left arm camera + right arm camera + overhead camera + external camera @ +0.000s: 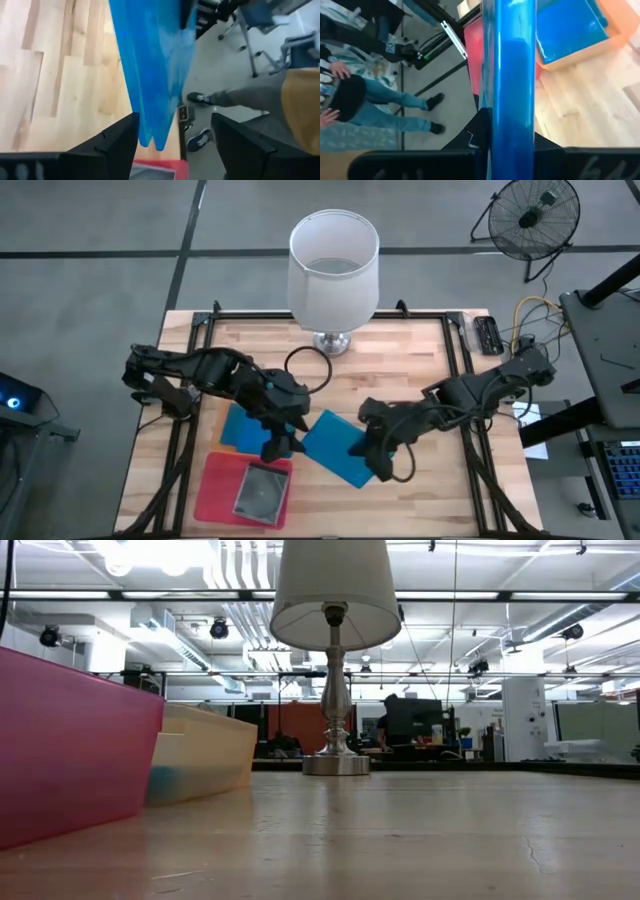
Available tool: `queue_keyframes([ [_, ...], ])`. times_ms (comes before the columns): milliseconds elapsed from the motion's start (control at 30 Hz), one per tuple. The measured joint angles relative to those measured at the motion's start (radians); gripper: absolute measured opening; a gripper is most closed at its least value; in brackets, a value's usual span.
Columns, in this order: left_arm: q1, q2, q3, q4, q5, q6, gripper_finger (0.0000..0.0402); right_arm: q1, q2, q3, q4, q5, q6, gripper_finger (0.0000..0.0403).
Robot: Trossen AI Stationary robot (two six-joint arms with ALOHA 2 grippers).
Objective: Pick & place jewel cases by type
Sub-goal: Put the blue CD case into the orange bin
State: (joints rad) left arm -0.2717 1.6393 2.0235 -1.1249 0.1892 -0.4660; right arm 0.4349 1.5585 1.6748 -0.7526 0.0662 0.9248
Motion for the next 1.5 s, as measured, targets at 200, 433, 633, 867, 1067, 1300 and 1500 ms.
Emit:
queue_keyframes([
  [200,0.008,-0.006,0.0,-0.032,-0.007,0.046,0.0234,-0.016,0.097,0.156,-0.123,-0.004,-0.032,0.0017],
  [433,0.02,-0.005,0.0,-0.088,-0.178,0.041,0.0234,-0.025,0.188,0.275,-0.186,-0.007,-0.046,0.0017],
  [633,0.025,-0.006,0.0,-0.1,-0.156,0.053,0.0234,-0.024,0.211,0.319,-0.237,-0.007,-0.052,0.0017],
  [867,0.027,-0.006,0.0,-0.078,-0.035,0.108,0.0233,-0.025,0.21,0.314,-0.234,-0.018,-0.068,0.0017],
  [1067,0.026,-0.006,-0.001,-0.054,0.062,0.13,0.021,-0.027,0.209,0.313,-0.236,-0.016,-0.075,0.0017],
  [1300,0.026,-0.006,-0.001,-0.044,0.083,0.128,0.013,-0.029,0.209,0.313,-0.237,-0.018,-0.092,0.0017],
  [1500,0.028,-0.006,-0.001,-0.045,0.065,0.126,0.006,-0.032,0.209,0.313,-0.236,-0.018,-0.099,0.0017],
])
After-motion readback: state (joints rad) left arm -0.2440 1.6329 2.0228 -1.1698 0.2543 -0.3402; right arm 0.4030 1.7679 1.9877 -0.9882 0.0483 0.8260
